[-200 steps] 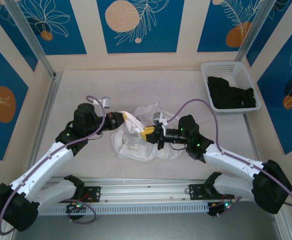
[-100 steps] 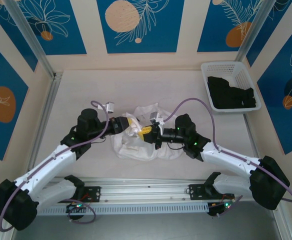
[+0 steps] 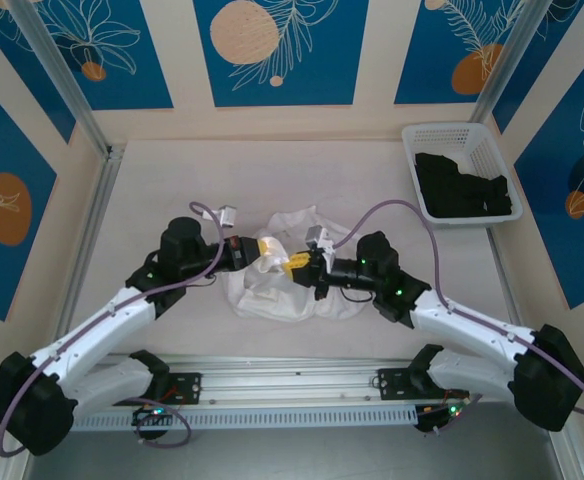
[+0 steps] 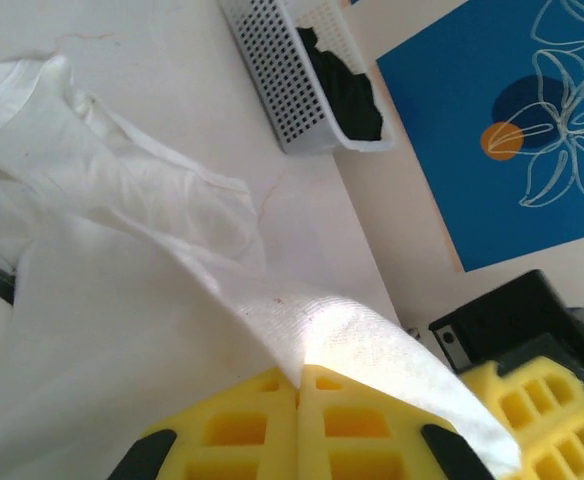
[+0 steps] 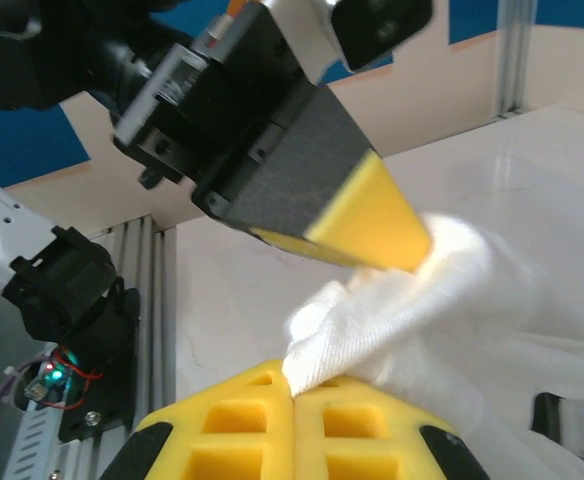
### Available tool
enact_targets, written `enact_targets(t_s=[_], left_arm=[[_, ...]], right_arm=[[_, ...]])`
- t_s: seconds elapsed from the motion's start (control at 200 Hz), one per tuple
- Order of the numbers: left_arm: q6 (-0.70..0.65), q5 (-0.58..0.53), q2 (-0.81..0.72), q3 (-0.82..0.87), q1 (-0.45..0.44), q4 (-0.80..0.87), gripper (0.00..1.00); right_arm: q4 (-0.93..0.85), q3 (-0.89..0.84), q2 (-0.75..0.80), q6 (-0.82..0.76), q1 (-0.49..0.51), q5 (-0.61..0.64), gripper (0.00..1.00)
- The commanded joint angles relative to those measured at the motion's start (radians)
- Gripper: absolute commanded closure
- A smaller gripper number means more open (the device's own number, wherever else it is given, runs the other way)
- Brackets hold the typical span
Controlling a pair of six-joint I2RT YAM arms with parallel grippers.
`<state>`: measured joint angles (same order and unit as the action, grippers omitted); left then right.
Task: Fold the inside-out t-shirt
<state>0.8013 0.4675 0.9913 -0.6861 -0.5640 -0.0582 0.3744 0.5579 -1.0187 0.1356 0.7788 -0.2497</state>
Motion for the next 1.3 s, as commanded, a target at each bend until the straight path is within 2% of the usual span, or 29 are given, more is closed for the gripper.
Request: enact_targets(t_s=[0.0, 0.17, 0.325, 0.5, 0.57, 0.76, 0.95, 1.145, 1.235, 1.295], left_arm=[[-0.061, 0.031, -0.066, -0.065, 0.017, 0.041, 1.00], [-0.057, 0.112, -0.100, -0.088, 0.038, 0.037, 1.00], [-0.002, 0.177, -0.104, -0.084, 0.043, -0.033, 1.00], [-0.020, 0.125, -0.100, -0.087, 0.043, 0.017, 1.00], [-0.031, 0.097, -0.093, -0.092, 0.043, 0.040, 1.00], [-0.051, 0.088, -0.066, -0.095, 0.041, 0.053, 1.00], [-0.065, 0.091, -0.069, -0.087, 0.040, 0.059, 1.00], [-0.078, 0.108, -0.069, -0.083, 0.039, 0.065, 1.00], [-0.097, 0.105, -0.066, -0.088, 0.039, 0.084, 1.00], [-0.107, 0.093, -0.066, -0.094, 0.039, 0.089, 1.00]], right_arm=[[-0.066, -0.030, 0.055, -0.058, 0.000, 0.097, 0.99], [-0.109, -0.024, 0.057, -0.027, 0.002, 0.190, 0.97], [-0.191, 0.032, 0.004, 0.045, 0.018, 0.328, 0.92], [-0.375, 0.140, -0.043, 0.065, 0.057, 0.489, 0.81], [-0.366, 0.134, -0.015, 0.008, 0.088, 0.483, 0.74], [-0.306, 0.116, 0.066, -0.103, 0.131, 0.361, 0.56], [-0.317, 0.209, -0.016, -0.122, 0.114, 0.262, 0.49], [-0.326, 0.322, -0.160, -0.087, 0.087, 0.230, 0.49], [-0.319, 0.357, -0.201, -0.053, 0.080, 0.181, 0.61], [-0.332, 0.373, -0.224, -0.045, 0.079, 0.156, 0.73]])
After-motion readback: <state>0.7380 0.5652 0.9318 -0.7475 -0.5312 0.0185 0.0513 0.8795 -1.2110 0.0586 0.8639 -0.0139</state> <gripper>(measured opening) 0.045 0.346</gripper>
